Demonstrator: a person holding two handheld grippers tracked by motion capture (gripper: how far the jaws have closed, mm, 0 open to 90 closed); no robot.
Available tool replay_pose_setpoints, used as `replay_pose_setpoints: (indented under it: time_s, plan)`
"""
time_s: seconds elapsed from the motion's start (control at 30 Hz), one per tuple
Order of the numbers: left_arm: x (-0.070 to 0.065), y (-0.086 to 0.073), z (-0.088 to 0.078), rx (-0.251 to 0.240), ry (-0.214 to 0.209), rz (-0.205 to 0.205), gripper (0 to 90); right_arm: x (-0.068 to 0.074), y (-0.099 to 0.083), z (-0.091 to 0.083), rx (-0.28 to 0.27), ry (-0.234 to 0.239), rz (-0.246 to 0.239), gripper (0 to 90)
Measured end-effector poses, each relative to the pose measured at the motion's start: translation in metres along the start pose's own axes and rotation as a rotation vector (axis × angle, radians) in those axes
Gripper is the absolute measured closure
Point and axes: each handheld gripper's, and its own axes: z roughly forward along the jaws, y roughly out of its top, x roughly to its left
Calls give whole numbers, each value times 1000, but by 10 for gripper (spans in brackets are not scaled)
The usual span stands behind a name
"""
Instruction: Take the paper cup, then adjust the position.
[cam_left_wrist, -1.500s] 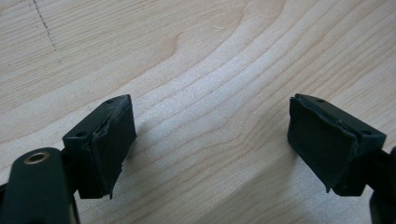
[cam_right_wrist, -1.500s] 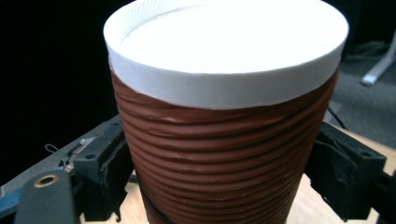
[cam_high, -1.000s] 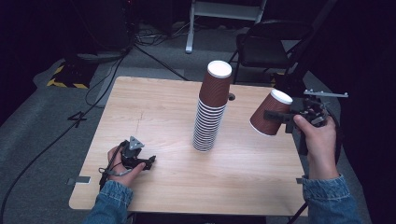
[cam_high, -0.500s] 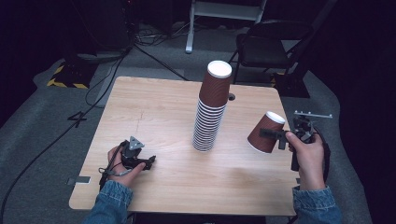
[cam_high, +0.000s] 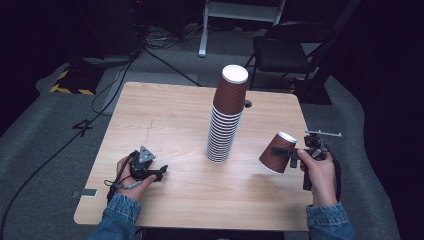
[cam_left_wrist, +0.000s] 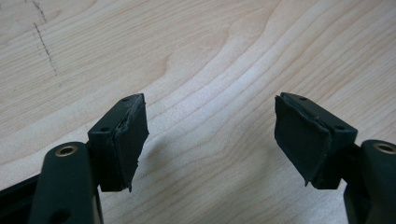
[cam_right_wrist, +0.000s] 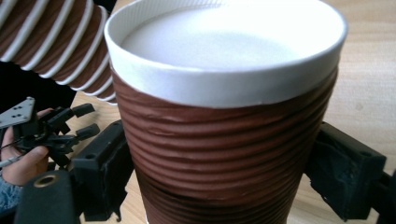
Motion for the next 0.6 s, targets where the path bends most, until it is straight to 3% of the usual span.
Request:
replay_pose_setpoints:
  time_s: [0.13, 0.43, 0.6]
  plan:
    - [-4, 6, -2, -8, 0, 28, 257, -10, -4, 6, 13, 6, 46, 163]
    - [-18, 18, -9, -42, -19, 78, 254, -18, -10, 14, 42, 20, 112, 164]
    - [-37, 29, -11, -87, -46, 153, 231, -20, -12, 15, 45, 27, 132, 164]
